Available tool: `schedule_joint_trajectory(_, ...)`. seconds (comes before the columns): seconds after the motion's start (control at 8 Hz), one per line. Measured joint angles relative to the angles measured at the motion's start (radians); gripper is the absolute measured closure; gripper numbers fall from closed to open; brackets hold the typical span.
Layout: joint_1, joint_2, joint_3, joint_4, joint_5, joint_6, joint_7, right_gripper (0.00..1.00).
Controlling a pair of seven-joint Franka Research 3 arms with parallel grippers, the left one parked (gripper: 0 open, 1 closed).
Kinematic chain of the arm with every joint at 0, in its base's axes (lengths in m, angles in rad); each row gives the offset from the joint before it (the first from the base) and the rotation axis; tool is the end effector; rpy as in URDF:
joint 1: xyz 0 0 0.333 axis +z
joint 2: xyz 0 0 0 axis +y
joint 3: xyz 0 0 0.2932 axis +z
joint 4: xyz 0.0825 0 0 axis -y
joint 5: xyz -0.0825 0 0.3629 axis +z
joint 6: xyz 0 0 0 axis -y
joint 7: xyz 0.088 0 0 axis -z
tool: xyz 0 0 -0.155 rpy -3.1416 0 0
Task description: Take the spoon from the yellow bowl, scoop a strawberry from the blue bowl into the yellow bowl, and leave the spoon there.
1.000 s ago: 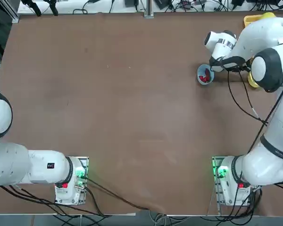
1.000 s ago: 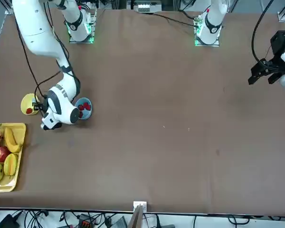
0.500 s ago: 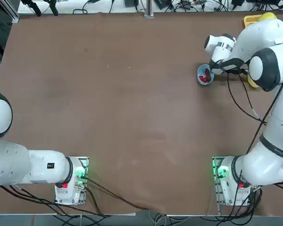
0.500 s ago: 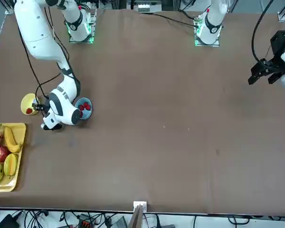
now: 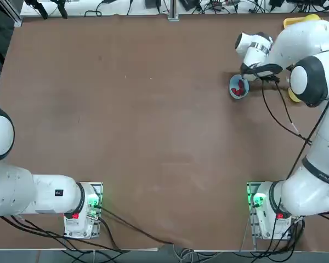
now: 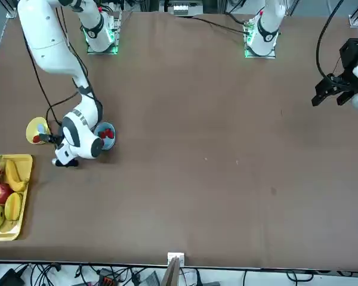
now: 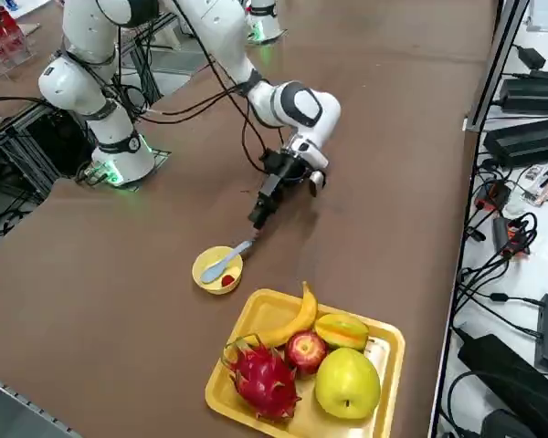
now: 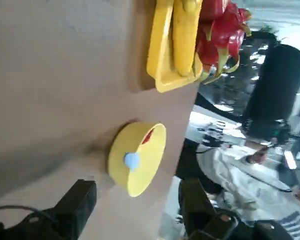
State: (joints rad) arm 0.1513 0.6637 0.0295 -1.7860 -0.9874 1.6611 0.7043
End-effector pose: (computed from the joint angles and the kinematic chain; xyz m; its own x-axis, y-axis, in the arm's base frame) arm 0.5558 -0.0228 0.1545 0.9667 -0.1295 -0.2207 0.1367 -0.4678 0.8732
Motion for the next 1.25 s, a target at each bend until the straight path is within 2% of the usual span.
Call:
schedule_joint_trajectory(0.25, 0.006, -0.084, 0.032, 0.036, 0.109, -0.001, -0.044, 0.0)
schedule_joint_trajectory(0.38, 0.008, -0.134, 0.036, 0.05, 0.168, -0.002, -0.086, 0.0)
schedule_joint_trajectory(0.88, -0.01, -0.32, 0.029, 0.088, 0.397, -0.009, -0.3, 0.0)
schedule_joint_trajectory(1.25, -0.08, -0.424, 0.017, 0.111, 0.585, -0.012, -0.485, 0.0)
